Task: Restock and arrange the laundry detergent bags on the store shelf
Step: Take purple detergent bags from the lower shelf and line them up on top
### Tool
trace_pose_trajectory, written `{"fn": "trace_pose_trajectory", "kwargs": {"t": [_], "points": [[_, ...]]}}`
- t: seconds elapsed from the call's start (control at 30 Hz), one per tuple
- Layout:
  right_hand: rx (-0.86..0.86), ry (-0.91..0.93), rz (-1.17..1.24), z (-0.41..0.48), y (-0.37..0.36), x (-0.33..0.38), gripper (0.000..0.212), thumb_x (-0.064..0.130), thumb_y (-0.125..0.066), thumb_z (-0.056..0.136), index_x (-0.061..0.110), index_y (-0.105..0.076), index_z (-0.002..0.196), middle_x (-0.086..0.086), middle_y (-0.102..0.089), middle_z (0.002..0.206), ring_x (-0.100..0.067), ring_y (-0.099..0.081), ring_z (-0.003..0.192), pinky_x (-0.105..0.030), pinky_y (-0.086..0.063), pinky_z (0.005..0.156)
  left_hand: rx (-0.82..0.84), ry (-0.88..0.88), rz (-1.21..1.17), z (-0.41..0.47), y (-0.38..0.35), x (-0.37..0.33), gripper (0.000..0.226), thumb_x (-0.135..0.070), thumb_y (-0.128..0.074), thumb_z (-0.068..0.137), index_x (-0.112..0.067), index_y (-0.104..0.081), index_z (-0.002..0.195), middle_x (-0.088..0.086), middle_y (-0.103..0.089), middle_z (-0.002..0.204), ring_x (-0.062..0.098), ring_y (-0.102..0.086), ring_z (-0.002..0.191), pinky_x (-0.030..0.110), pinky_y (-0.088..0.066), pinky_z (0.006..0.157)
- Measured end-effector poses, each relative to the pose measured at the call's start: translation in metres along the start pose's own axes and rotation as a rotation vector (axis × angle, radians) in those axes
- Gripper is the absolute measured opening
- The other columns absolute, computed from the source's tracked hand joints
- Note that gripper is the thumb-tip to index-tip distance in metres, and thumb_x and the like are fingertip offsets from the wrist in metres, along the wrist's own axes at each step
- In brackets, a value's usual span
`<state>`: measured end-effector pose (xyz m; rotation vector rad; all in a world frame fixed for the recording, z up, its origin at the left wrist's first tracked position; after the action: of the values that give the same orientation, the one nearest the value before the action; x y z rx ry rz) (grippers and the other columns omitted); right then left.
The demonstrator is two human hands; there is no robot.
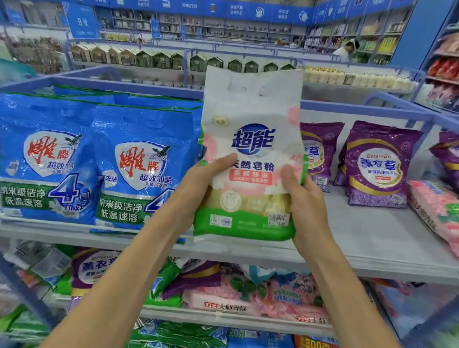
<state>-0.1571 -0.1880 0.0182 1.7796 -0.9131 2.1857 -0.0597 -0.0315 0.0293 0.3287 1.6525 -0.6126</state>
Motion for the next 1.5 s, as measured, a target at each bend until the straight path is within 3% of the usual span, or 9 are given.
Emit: {"fn": "trace_pose_trajectory", "kwargs": {"t": [0.37,0.53,0.73,0.93,1.07,1.2,1.27,1.37,1.5], "points": [[0.215,-0.125,-0.037,-0.048,0.008,0.023,0.063,0.051,-0.077,0.084,0.015,-0.064,0.134,-0.010,-0.073,0.125,-0.031,-0.070,0.116,-0.052,-0.049,0.107,-0.024,0.148,-0.042,-0.088,0.002,0.038,0.034,-0.038,-0.070,0.083,-0.010,-0.081,0.098,0.018,-0.077,0.106,0.032,-0.076,0.086,0.041,-0.060,0.084],[0.054,-0.100,-0.070,-0.064,0.001,0.028,0.032,0.024,-0.080,0.087,0.012,-0.072,0.116,-0.007,-0.080,0.101,-0.028,-0.078,0.091,-0.043,-0.064,0.076,0.006,0.154,0.010,-0.136,0.021,0.057,0.041,-0.037,-0.075,0.086,-0.004,-0.075,0.111,0.021,-0.075,0.110,0.035,-0.075,0.092,0.042,-0.062,0.083],[-0.041,-0.080,-0.004,-0.096,-0.036,0.024,0.011,0.025,-0.077,0.089,0.015,-0.080,0.094,0.004,-0.080,0.083,-0.006,-0.075,0.072,-0.015,-0.055,0.060,0.119,0.103,-0.026,-0.185,0.049,0.090,0.075,-0.040,-0.101,0.029,-0.012,-0.080,0.096,0.019,-0.077,0.100,0.031,-0.076,0.079,0.035,-0.061,0.067],[-0.021,0.017,-0.042,-0.134,-0.083,0.017,0.016,0.024,-0.075,0.091,0.009,-0.080,0.094,0.008,-0.075,0.070,0.000,-0.069,0.060,-0.010,-0.047,0.051,0.097,0.030,-0.061,-0.242,0.080,0.113,0.084,-0.008,-0.088,0.044,-0.006,-0.062,0.123,0.020,-0.075,0.111,0.037,-0.074,0.097,0.044,-0.060,0.081],[-0.019,-0.004,-0.165,-0.152,-0.096,0.009,0.015,0.026,-0.074,0.092,0.013,-0.081,0.091,0.009,-0.078,0.077,-0.001,-0.072,0.068,-0.013,-0.053,0.063,0.093,0.013,-0.117,-0.266,0.102,0.118,0.097,-0.004,-0.090,0.044,-0.014,-0.055,0.133,0.018,-0.074,0.116,0.040,-0.072,0.103,0.046,-0.060,0.082],[0.050,-0.208,-0.196,-0.182,-0.087,-0.024,0.033,0.043,-0.074,0.089,0.017,-0.078,0.110,-0.005,-0.079,0.108,-0.025,-0.076,0.099,-0.049,-0.057,0.097,0.076,0.037,-0.210,-0.280,0.122,0.133,0.098,-0.003,-0.087,0.045,-0.016,-0.054,0.136,0.021,-0.073,0.118,0.044,-0.072,0.101,0.048,-0.060,0.077],[0.106,-0.310,-0.198,-0.209,-0.078,-0.053,0.035,0.046,-0.068,0.092,0.020,-0.075,0.115,-0.003,-0.079,0.111,-0.022,-0.077,0.098,-0.041,-0.058,0.094,0.067,0.076,-0.258,-0.286,0.127,0.144,0.097,-0.003,-0.086,0.044,-0.015,-0.054,0.135,0.022,-0.073,0.115,0.043,-0.073,0.096,0.047,-0.061,0.073],[0.102,-0.325,-0.309,-0.249,-0.062,-0.094,0.008,0.041,-0.065,0.094,0.036,-0.066,0.100,0.020,-0.078,0.089,0.005,-0.073,0.071,-0.012,-0.054,0.059,0.021,0.133,-0.299,-0.292,0.132,0.160,0.101,-0.001,-0.085,0.043,-0.012,-0.053,0.138,0.026,-0.072,0.116,0.047,-0.072,0.096,0.052,-0.060,0.074],[0.185,-0.402,-0.272,-0.280,-0.049,-0.139,0.037,0.048,-0.071,0.088,0.043,-0.062,0.124,0.014,-0.076,0.117,-0.009,-0.074,0.105,-0.037,-0.057,0.094,-0.121,0.185,-0.372,-0.296,0.142,0.187,0.096,0.001,-0.085,0.049,-0.012,-0.054,0.139,0.031,-0.066,0.123,0.057,-0.065,0.106,0.074,-0.049,0.091]]}}
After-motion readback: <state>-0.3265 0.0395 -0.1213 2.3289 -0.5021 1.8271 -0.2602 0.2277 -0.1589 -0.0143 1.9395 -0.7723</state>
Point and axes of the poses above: each hand's wrist, its own z-axis towards the middle knuckle, its own y-axis out of the back of the hand, x = y × z, the point moved 3 cm from there along z, towards the middle knuckle
